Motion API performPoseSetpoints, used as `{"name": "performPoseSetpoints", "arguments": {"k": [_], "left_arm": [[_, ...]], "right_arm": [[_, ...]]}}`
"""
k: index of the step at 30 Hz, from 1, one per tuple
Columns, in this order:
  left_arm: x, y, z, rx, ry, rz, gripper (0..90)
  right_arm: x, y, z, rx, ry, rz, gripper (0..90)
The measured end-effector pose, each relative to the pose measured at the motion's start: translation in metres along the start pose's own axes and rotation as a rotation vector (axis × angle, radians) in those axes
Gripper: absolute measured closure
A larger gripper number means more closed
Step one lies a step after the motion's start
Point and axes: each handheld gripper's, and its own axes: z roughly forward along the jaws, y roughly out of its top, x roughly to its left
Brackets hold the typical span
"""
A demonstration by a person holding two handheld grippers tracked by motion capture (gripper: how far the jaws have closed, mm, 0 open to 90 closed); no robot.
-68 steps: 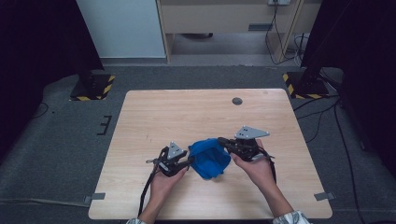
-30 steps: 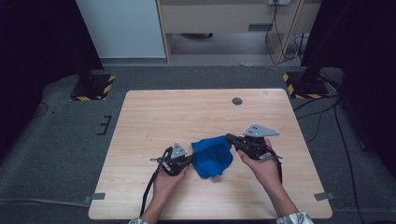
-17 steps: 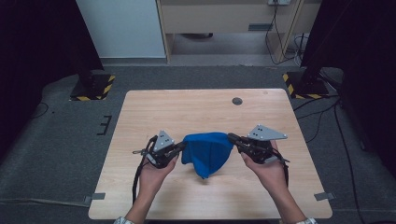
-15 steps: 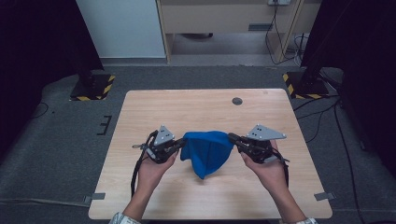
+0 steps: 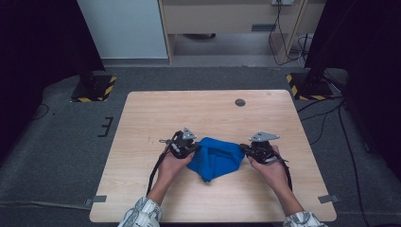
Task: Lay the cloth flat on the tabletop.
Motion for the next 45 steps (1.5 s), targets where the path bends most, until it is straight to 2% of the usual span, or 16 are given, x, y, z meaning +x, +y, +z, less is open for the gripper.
{"name": "performPoseSetpoints", "arguments": {"k": [2, 4, 6, 9, 12, 13, 15, 18, 20, 23, 28, 31, 33, 39, 43, 45], "left_arm": [[-0.001, -0.003, 0.003, -0.001, 0.002, 0.006, 80.3], [-0.002, -0.004, 0.003, -0.009, 0.01, 0.003, 69.4], [-0.002, -0.009, -0.004, -0.045, 0.054, -0.026, 55.3], [-0.003, -0.012, -0.016, -0.076, 0.092, -0.014, 45.5], [-0.004, -0.014, -0.025, -0.094, 0.09, -0.017, 42.7], [-0.005, -0.017, -0.033, -0.115, 0.097, -0.02, 41.8], [-0.007, -0.022, -0.043, -0.143, 0.101, -0.031, 41.1], [-0.01, -0.03, -0.054, -0.157, 0.109, -0.039, 40.9], [-0.01, -0.037, -0.06, -0.149, 0.111, -0.039, 40.8], [-0.012, -0.047, -0.064, -0.127, 0.116, -0.018, 40.4], [-0.01, -0.061, -0.066, -0.109, 0.11, -0.048, 39.4], [-0.003, -0.063, -0.069, -0.12, 0.113, -0.108, 34.9], [-0.001, -0.063, -0.07, -0.121, 0.104, -0.12, 31.3], [0.0, -0.065, -0.066, -0.111, 0.098, -0.118, 20.0], [-0.001, -0.065, -0.063, -0.098, 0.082, -0.104, 19.8], [-0.001, -0.066, -0.062, -0.095, 0.076, -0.104, 19.7]], "right_arm": [[-0.003, -0.003, 0.005, 0.018, -0.006, 0.002, 86.7], [-0.004, -0.005, 0.007, 0.022, -0.004, 0.012, 86.3], [-0.008, -0.009, 0.01, 0.029, -0.005, 0.024, 85.5], [-0.009, -0.011, 0.01, 0.028, -0.005, 0.02, 80.7], [-0.01, -0.01, 0.008, 0.006, -0.012, 0.028, 72.6], [-0.01, -0.008, 0.004, -0.02, -0.029, 0.049, 64.7], [-0.01, -0.006, 0.0, -0.039, -0.034, 0.053, 58.7], [-0.008, -0.003, -0.008, -0.075, -0.034, 0.037, 59.7], [-0.006, -0.003, -0.013, -0.09, -0.021, 0.024, 67.4], [-0.001, -0.004, -0.015, -0.078, -0.02, -0.016, 73.2], [0.001, -0.006, -0.012, -0.057, -0.022, -0.063, 69.4], [0.001, -0.009, -0.009, -0.044, -0.015, -0.074, 62.6], [0.001, -0.01, -0.009, -0.05, -0.028, -0.086, 55.9], [0.004, -0.013, -0.007, -0.041, -0.024, -0.107, 43.5], [-0.001, -0.017, -0.007, -0.018, 0.001, -0.103, 35.7], [-0.005, -0.019, -0.009, -0.019, -0.002, -0.099, 36.6]]}}
